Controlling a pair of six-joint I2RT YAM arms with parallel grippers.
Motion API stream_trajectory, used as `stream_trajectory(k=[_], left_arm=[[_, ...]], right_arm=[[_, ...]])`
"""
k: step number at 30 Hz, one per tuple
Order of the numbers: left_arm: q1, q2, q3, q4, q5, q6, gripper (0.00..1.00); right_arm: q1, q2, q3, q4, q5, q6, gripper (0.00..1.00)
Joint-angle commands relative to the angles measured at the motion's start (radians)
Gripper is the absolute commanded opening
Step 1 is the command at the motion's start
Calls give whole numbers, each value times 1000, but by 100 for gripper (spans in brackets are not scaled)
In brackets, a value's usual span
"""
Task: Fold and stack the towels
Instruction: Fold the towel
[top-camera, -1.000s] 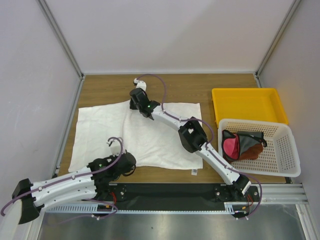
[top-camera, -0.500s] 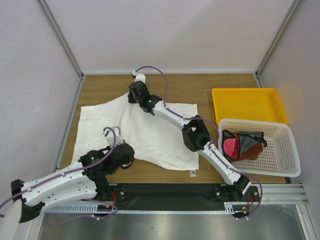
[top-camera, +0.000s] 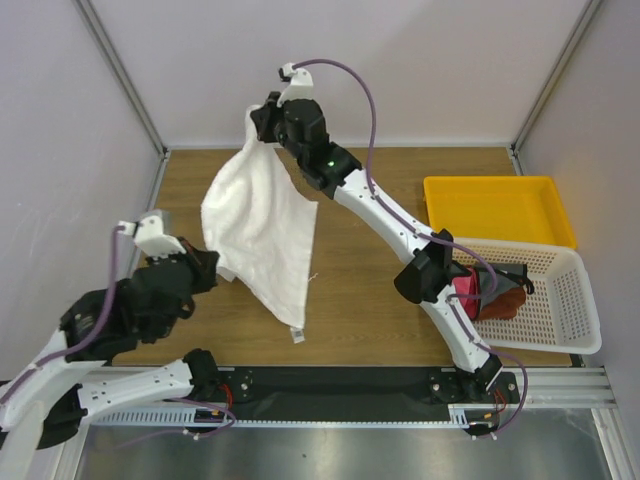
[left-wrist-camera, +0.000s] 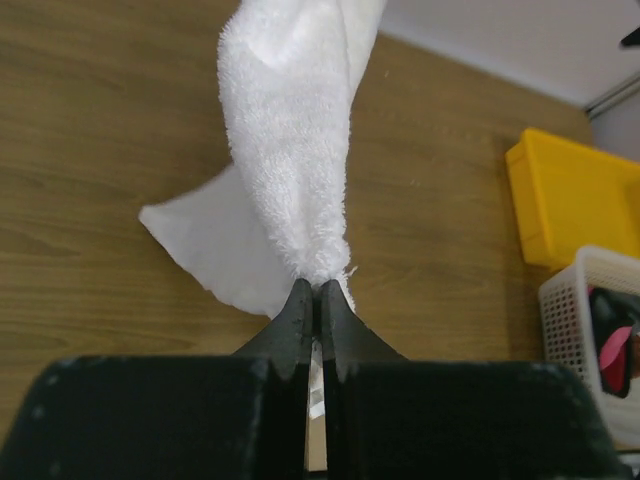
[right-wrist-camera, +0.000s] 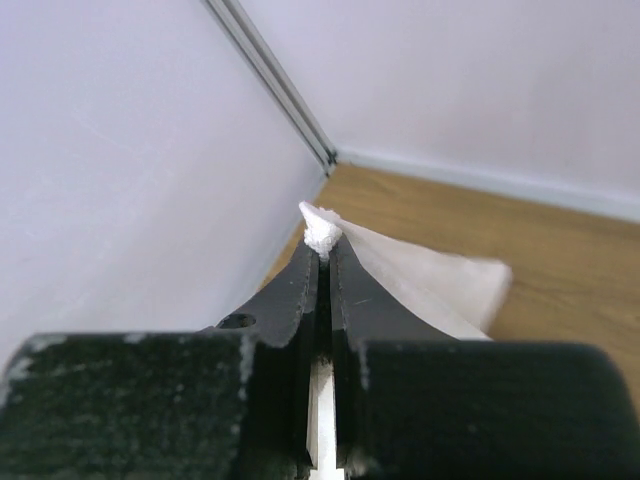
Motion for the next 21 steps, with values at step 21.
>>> stream_trajectory(k=[21], left_arm=[[-5, 14, 391, -73, -259, 382, 0]], right_arm=[[-27, -37, 57, 74, -86, 20, 0]])
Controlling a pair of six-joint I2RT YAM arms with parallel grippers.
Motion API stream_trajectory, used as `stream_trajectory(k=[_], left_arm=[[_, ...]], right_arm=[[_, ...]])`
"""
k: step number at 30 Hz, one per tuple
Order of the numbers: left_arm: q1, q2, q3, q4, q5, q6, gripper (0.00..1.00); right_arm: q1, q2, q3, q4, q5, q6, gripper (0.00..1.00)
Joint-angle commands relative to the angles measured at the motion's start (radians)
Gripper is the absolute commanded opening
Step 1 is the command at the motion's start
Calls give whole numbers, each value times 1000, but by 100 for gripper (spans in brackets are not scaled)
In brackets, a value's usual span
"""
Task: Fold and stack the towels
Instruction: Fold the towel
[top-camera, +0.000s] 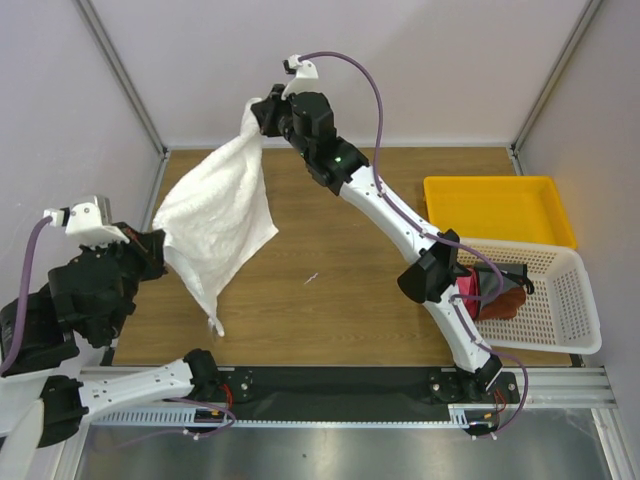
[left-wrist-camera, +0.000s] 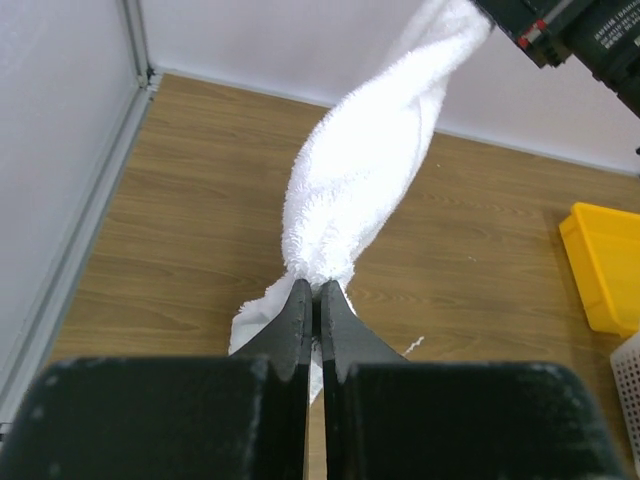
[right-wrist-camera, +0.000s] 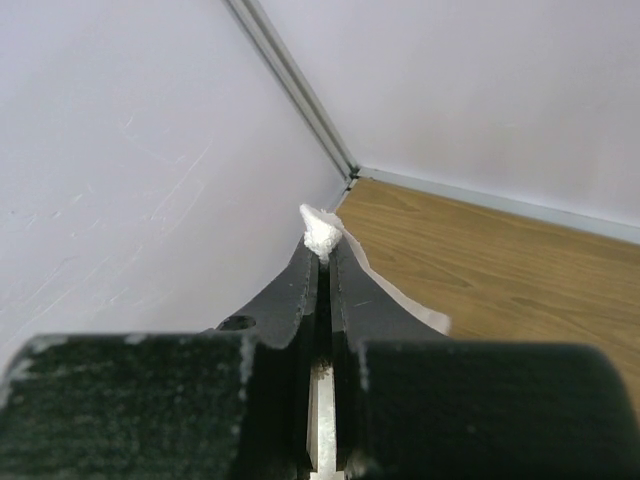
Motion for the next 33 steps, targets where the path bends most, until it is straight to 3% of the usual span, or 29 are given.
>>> stream_trajectory(k=[1, 7, 13, 17, 21, 25, 31, 33], left_arm=[[-5, -18, 46, 22, -101, 91, 0], [-5, -23, 84, 80, -151, 193, 0], [-5, 5, 92, 289, -195, 456, 0], [-5, 28, 81, 375, -178, 552, 0], [-5, 73, 17, 367, -18, 537, 0], [-5, 166, -95, 353, 172, 381, 0], [-22, 215, -438, 661, 573, 155, 1], [-52, 259, -506, 764, 610, 109, 0]], right_arm=[[-4, 7, 40, 90, -48, 42, 0], [1, 24, 72, 136, -86, 75, 0], [9, -23, 71, 174, -77, 43, 0], [7, -51, 66, 173, -73, 19, 0], [-13, -73, 11, 110, -82, 14, 0], [-97, -114, -140, 35, -234, 127, 0], [-211, -310, -602, 62, -269, 118, 0], [-263, -384, -757, 67, -267, 118, 0]])
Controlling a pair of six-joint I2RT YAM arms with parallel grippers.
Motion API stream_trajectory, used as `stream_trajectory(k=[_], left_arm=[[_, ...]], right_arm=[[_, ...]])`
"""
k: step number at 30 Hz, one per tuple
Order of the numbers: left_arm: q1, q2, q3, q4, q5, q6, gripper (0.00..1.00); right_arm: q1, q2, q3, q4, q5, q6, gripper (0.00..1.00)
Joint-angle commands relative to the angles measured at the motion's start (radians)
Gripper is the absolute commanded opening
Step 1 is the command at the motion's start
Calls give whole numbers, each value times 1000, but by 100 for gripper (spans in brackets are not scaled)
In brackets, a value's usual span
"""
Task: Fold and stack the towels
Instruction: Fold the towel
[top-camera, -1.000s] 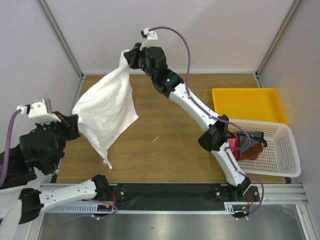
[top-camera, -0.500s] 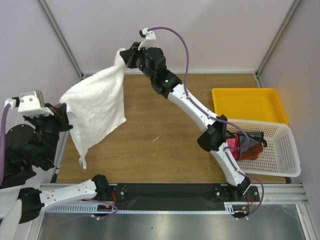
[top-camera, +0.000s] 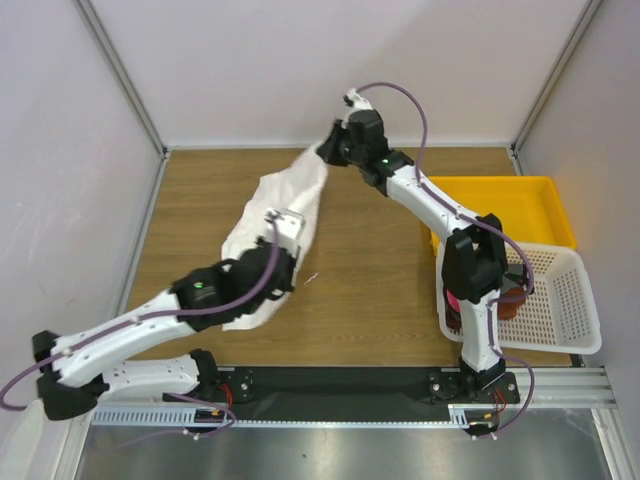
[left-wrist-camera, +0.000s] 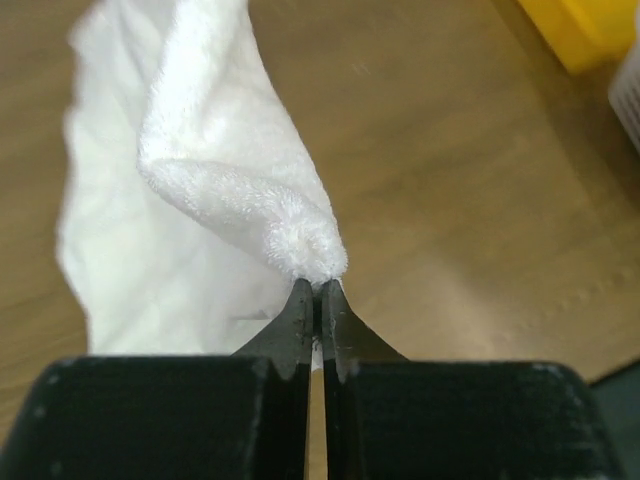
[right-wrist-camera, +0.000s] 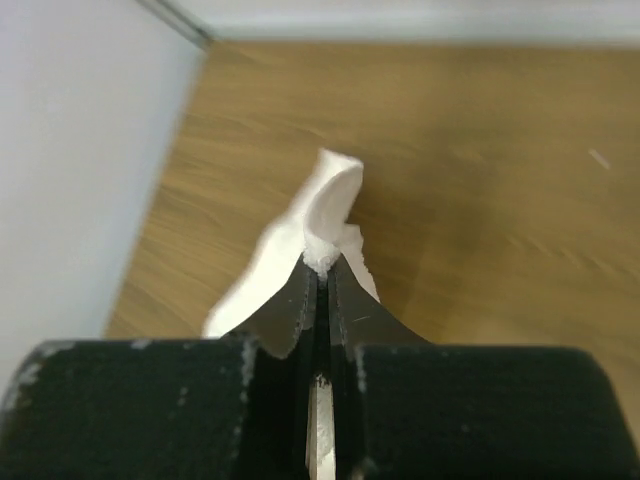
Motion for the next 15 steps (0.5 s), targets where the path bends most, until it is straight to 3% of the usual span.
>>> stream_trajectory(k=[1, 7, 11, 15], left_arm=[[-59, 68, -81, 257, 225, -146, 0], [-183, 306, -94, 419, 213, -164, 0], [-185, 447, -115, 486, 237, -200, 0], [-185, 531, -83, 452, 251, -236, 1]], right_arm=[[-69, -167, -188, 32, -25, 15, 0], [-186, -287, -470, 50, -26, -27, 0], [-215, -273, -509, 26, -31, -91, 0], [-231, -230, -509, -5, -52, -114, 0]])
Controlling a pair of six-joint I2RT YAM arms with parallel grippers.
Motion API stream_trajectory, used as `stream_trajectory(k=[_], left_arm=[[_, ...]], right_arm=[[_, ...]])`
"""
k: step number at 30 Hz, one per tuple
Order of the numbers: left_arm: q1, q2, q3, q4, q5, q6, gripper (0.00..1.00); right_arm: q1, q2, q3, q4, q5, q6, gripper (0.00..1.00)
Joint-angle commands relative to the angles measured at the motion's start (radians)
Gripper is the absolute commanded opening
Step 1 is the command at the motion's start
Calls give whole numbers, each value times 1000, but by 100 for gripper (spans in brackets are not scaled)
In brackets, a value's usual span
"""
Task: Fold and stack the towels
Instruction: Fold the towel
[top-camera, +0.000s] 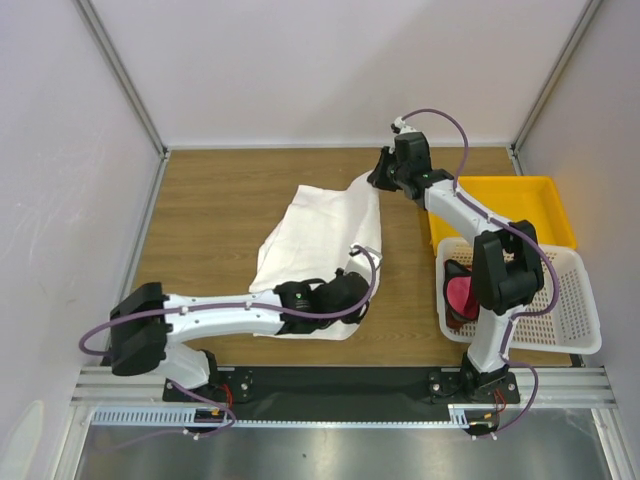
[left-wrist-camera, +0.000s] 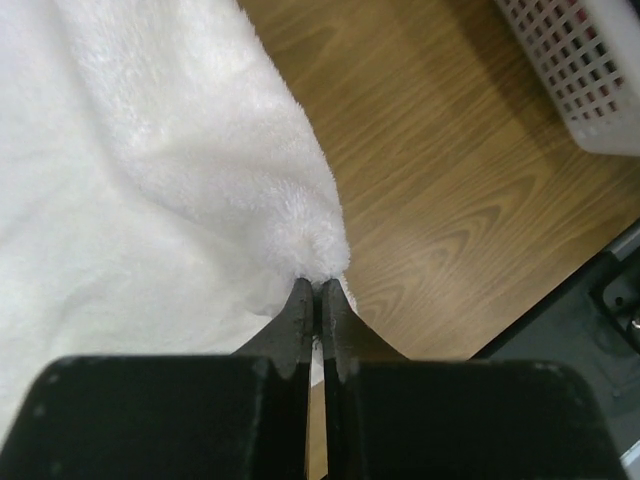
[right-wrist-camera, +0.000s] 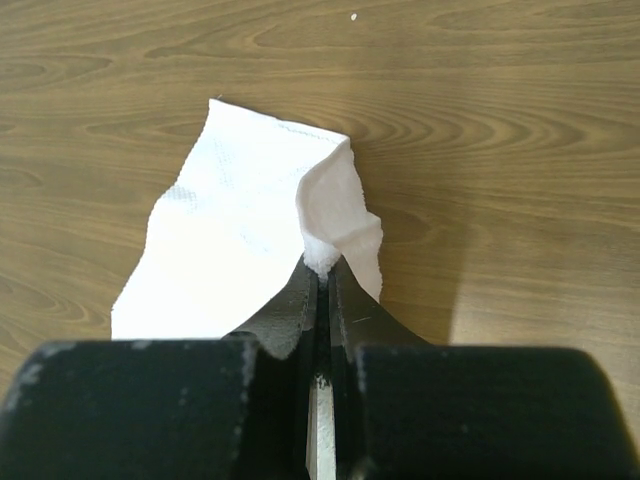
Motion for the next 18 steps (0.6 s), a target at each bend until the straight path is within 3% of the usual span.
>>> stream_trajectory(k=[1, 2, 5, 6, 8, 9, 11, 13, 16, 18], left_arm=[[1, 46, 35, 35, 12, -63, 3], [0, 47, 46, 23, 6, -66, 6], [1, 25, 46, -17, -36, -81, 32], [1, 13, 40, -29, -45, -84, 52], [1, -36, 32, -48, -103, -87, 69], [6, -52, 29, -83, -131, -103, 84], [39, -98, 29, -118, -195, -120, 97], [90, -125, 12, -150, -203, -152, 100], [283, -151, -29, -137, -154, -186, 100], [343, -139, -43, -91, -155, -170, 100]], right_arm=[[-9, 1, 0, -1, -19, -51, 0], [-14, 7, -1, -3, -15, -51, 0], [-20, 19, 2, 4, -4, -62, 0], [-22, 35, 20, -7, -1, -68, 0], [-23, 51, 49, -27, 13, -88, 0], [-26, 76, 84, -47, 6, -97, 0], [-26, 105, 126, -61, -14, -115, 0], [-25, 150, 187, -69, -60, -125, 0], [-23, 223, 265, -75, -111, -129, 0], [-22, 263, 305, -84, -122, -135, 0]])
